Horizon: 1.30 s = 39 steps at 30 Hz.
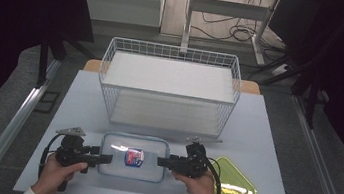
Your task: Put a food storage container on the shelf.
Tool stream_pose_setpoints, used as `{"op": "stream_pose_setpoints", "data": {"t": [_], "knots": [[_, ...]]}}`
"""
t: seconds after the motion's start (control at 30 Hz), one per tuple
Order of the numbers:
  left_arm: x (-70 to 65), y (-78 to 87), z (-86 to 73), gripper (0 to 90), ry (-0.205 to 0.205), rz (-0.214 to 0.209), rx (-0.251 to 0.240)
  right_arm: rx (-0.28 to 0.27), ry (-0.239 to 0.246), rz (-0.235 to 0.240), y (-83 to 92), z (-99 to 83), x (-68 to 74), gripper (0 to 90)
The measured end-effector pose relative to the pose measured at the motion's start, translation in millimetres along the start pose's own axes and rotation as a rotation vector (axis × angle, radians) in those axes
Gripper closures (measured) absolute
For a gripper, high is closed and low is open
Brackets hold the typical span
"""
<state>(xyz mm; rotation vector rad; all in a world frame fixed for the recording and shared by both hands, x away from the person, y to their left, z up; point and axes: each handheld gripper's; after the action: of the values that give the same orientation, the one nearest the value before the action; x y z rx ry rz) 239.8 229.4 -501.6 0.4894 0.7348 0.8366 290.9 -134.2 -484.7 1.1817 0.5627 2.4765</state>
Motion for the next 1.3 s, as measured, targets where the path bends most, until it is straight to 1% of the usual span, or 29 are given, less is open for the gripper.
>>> {"op": "stream_pose_setpoints", "data": {"t": [0.1, 0.2, 0.3, 0.37, 0.4, 0.43, 0.47, 0.53, 0.6, 0.73, 0.83, 0.9, 1.1, 1.2, 1.3], "knots": [[-2.2, 1.2, -1.3, 39.4, -0.009, 0.01, -0.005, -0.002, 0.01, -0.006, 0.5, -1.3, 2.2, 49.2], [-4.6, 2.6, -2.9, 39.7, -0.016, 0.02, -0.01, -0.018, 0.005, 0.001, 1.5, -3.8, 3.1, 49.9], [-5.7, 3.5, -3.8, 40.0, -0.013, 0.024, -0.015, -0.023, 0.011, 0.001, 1.8, -4.7, 3.8, 49.9], [-6.7, 4.1, -3.7, 40.5, -0.018, 0.034, -0.024, -0.029, 0.017, -0.005, 2.0, -5.0, 5.0, 49.6], [-8.1, 5.0, -3.3, 42.4, -0.022, 0.031, -0.032, -0.03, 0.031, -0.017, 2.3, -4.7, 7.6, 48.0], [-8.1, 5.0, -3.3, 42.9, -0.022, 0.031, -0.032, -0.03, 0.031, -0.017, 2.3, -4.7, 7.6, 48.0], [-9.0, 4.5, -3.2, 42.9, -0.027, 0.035, -0.031, -0.031, 0.049, -0.031, 2.5, -4.6, 9.0, 47.3], [-8.4, 3.2, -2.6, 42.8, -0.022, 0.032, -0.03, -0.032, 0.058, -0.038, 2.9, -4.0, 8.9, 47.4], [-8.1, 2.9, -2.1, 42.9, -0.02, 0.031, -0.029, -0.039, 0.047, -0.032, 3.0, -3.9, 6.9, 47.8], [-7.8, 3.2, -2.3, 42.9, -0.021, 0.033, -0.027, -0.039, 0.054, -0.018, 4.4, -4.5, 6.1, 49.2], [-6.6, 3.6, -1.9, 42.8, -0.015, 0.028, -0.028, -0.044, 0.059, -0.001, 5.8, -4.5, 5.0, 51.7], [-6.1, 3.5, -1.8, 42.8, -0.018, 0.025, -0.028, -0.048, 0.059, 0.012, 7.2, -4.8, 4.3, 51.9], [-6.7, 4.0, -1.8, 42.9, -0.022, 0.029, -0.031, -0.051, 0.056, 0.02, 6.6, -6.7, 2.0, 51.9], [-7.7, 6.3, -0.7, 43.1, -0.019, 0.026, -0.042, -0.055, 0.06, 0.021, 7.5, -5.9, 3.1, 51.9], [-9.6, 9.1, 2.0, 43.1, -0.028, 0.029, -0.053, -0.064, 0.071, 0.019, 9.9, -3.8, 6.4, 51.9]]}}
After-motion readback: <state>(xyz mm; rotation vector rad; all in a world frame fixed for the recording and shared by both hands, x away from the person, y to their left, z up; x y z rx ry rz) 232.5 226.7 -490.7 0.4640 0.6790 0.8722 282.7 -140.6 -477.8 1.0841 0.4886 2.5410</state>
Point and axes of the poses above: each handheld gripper's, and its own axes: y roughly backward along the jaws, z roughly out of its top, x roughly to its left, and after that the axes turned 10 degrees about z, right-handed
